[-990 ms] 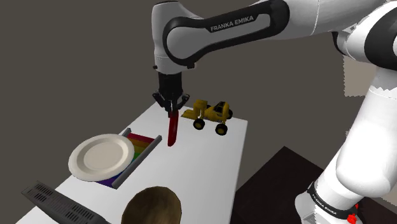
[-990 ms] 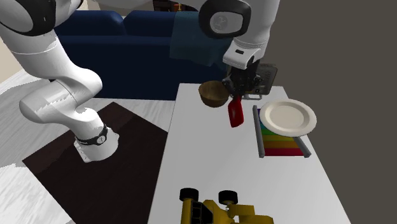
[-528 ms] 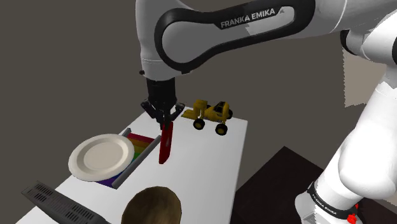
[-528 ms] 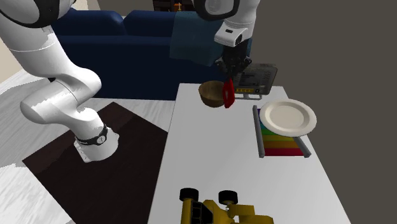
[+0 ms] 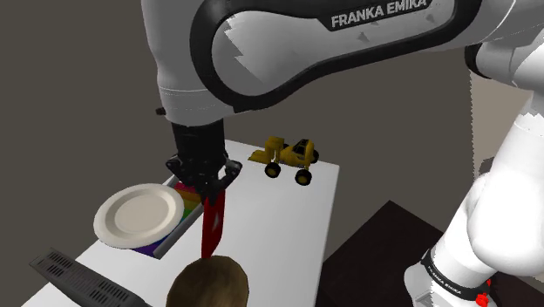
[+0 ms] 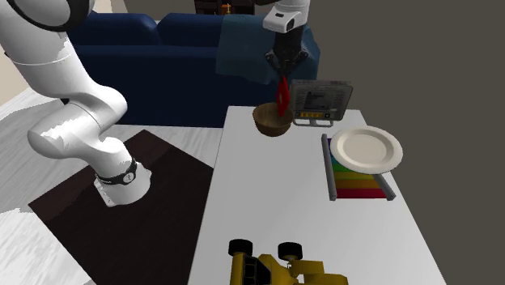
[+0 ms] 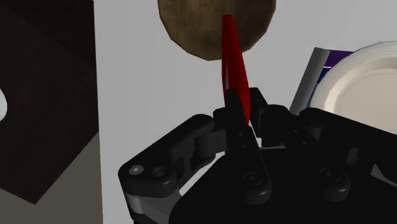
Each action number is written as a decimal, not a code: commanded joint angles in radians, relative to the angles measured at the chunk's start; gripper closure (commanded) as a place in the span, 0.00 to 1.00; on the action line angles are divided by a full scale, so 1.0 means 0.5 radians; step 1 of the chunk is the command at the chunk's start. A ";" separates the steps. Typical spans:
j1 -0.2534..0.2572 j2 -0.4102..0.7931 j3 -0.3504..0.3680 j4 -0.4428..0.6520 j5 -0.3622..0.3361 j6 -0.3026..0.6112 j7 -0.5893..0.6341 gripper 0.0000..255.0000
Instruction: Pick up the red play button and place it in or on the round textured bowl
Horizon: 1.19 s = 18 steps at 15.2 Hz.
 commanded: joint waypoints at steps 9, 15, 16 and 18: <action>0.150 0.096 0.084 -0.015 -0.081 0.095 0.251 1.00; 0.150 0.121 0.078 -0.152 -0.100 0.250 0.258 1.00; 0.151 0.127 0.077 -0.173 -0.105 0.275 0.260 1.00; 0.153 0.140 0.074 -0.213 -0.115 0.326 0.265 1.00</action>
